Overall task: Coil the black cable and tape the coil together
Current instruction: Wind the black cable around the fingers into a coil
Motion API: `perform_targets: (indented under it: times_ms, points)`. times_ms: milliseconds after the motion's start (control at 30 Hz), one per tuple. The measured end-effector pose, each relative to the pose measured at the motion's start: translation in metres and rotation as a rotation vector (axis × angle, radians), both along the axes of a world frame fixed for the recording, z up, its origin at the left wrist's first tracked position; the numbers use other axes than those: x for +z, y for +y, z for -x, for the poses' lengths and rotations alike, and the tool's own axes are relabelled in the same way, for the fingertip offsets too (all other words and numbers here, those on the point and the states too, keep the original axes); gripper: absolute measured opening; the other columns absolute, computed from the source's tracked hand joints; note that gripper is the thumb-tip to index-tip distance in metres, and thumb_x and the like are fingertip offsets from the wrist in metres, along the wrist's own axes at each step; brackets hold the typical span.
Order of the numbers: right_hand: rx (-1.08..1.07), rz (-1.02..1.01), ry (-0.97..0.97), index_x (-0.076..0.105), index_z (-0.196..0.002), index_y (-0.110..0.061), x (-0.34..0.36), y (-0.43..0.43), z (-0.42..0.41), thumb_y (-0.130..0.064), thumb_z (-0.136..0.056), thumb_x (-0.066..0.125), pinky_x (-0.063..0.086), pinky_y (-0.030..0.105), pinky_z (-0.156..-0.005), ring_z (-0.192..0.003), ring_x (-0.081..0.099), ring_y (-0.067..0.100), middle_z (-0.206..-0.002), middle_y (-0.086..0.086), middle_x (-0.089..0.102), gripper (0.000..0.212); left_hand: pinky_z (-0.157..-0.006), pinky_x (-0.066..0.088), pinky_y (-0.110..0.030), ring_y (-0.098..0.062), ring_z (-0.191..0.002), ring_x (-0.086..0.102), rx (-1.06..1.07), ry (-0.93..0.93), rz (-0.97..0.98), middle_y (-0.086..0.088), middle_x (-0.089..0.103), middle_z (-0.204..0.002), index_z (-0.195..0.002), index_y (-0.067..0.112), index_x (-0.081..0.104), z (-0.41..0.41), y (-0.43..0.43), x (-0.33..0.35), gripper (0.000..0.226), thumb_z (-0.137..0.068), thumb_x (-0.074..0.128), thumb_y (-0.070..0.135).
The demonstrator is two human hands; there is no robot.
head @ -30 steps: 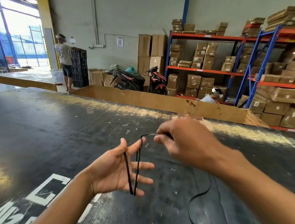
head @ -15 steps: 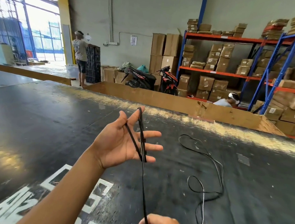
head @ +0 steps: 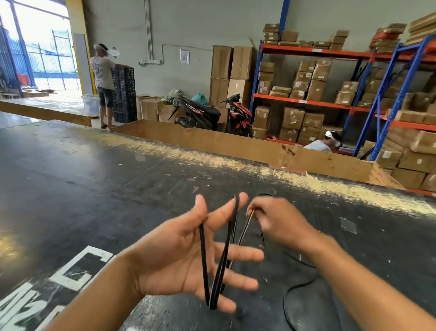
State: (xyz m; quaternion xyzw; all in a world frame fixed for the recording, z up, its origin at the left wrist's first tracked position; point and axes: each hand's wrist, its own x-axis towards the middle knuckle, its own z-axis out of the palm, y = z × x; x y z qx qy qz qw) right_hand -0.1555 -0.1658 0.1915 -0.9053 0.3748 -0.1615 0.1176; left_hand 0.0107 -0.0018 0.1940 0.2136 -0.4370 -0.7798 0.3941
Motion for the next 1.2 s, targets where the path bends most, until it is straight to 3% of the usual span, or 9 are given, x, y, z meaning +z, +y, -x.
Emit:
perform_targets:
  times_ms: [267, 500, 567, 700, 900, 1000, 1100, 1200]
  points:
    - [0.045, 0.481, 0.125, 0.068, -0.093, -0.021, 0.095, -0.003, 0.0, -0.023, -0.093, 0.058, 0.045, 0.054, -0.096, -0.093, 0.06, 0.021, -0.097, -0.002, 0.068, 0.01, -0.098, 0.039, -0.064, -0.051, -0.136, 0.037, -0.018, -0.048, -0.101, -0.022, 0.038, -0.152, -0.142, 0.058, 0.033, 0.001, -0.013, -0.022, 0.059, -0.086, 0.024, 0.075]
    - [0.065, 0.59, 0.166, 0.07, -0.098, -0.021, 0.124, 0.018, 0.005, -0.031, -0.091, 0.062, 0.044, 0.053, -0.097, -0.095, 0.064, 0.023, -0.097, -0.001, 0.073, 0.014, -0.096, 0.042, -0.065, -0.051, -0.129, 0.046, 0.053, -0.098, -0.154, -0.024, 0.037, -0.153, -0.141, 0.058, 0.036, -0.006, -0.028, -0.037, 0.058, -0.087, 0.025, 0.075]
    - [0.085, 0.554, 0.121, 0.069, -0.095, -0.019, 0.126, 0.031, 0.006, -0.03, -0.092, 0.061, 0.049, 0.05, -0.092, -0.087, 0.067, 0.023, -0.092, -0.001, 0.074, 0.013, -0.096, 0.041, -0.067, -0.051, -0.125, 0.049, 0.119, -0.088, -0.178, -0.024, 0.041, -0.148, -0.14, 0.058, 0.038, -0.014, -0.033, -0.04, 0.058, -0.086, 0.028, 0.075]
    - [0.128, 0.398, 0.059, 0.07, -0.092, -0.021, 0.119, 0.064, 0.013, -0.034, -0.092, 0.062, 0.057, 0.04, -0.065, -0.069, 0.066, 0.016, -0.077, -0.01, 0.07, 0.016, -0.1, 0.034, -0.072, -0.054, -0.126, 0.046, 0.24, -0.027, -0.197, -0.026, 0.041, -0.143, -0.14, 0.054, 0.042, -0.035, -0.04, -0.039, 0.057, -0.087, 0.028, 0.074]
    - [0.149, 0.047, -0.066, 0.066, -0.087, -0.024, 0.064, 0.102, 0.02, -0.04, -0.095, 0.053, 0.038, 0.032, -0.048, -0.047, 0.051, 0.015, -0.057, -0.001, 0.064, 0.022, -0.093, 0.042, -0.072, -0.058, -0.121, 0.051, 0.391, 0.016, -0.129, -0.031, 0.045, -0.144, -0.139, 0.053, 0.043, -0.055, -0.049, -0.015, 0.058, -0.089, 0.023, 0.072]
    - [0.177, -0.09, -0.127, 0.059, -0.084, -0.022, 0.028, 0.118, 0.021, -0.041, -0.097, 0.047, 0.038, 0.035, -0.053, -0.052, 0.047, 0.016, -0.057, -0.001, 0.057, 0.026, -0.085, 0.049, -0.071, -0.062, -0.121, 0.05, 0.443, 0.026, -0.089, -0.034, 0.044, -0.145, -0.143, 0.053, 0.038, -0.058, -0.053, 0.0, 0.058, -0.091, 0.02, 0.072]
    - [0.195, -0.25, -0.192, 0.06, -0.09, -0.03, -0.009, 0.133, 0.018, -0.044, -0.096, 0.046, 0.04, 0.028, -0.063, -0.067, 0.047, 0.011, -0.063, -0.009, 0.055, 0.021, -0.085, 0.048, -0.072, -0.063, -0.122, 0.049, 0.452, 0.049, -0.05, -0.035, 0.041, -0.147, -0.143, 0.051, 0.04, -0.06, -0.055, 0.013, 0.058, -0.092, 0.02, 0.071]
    - [0.141, -0.376, -0.252, 0.06, -0.084, -0.041, -0.049, 0.146, 0.012, -0.059, -0.084, 0.041, 0.041, 0.021, -0.068, -0.072, 0.051, 0.011, -0.072, -0.005, 0.059, 0.026, -0.084, 0.049, -0.072, -0.063, -0.123, 0.048, 0.441, 0.081, -0.006, -0.036, 0.041, -0.147, -0.14, 0.049, 0.045, -0.058, -0.053, 0.024, 0.057, -0.093, 0.02, 0.069]
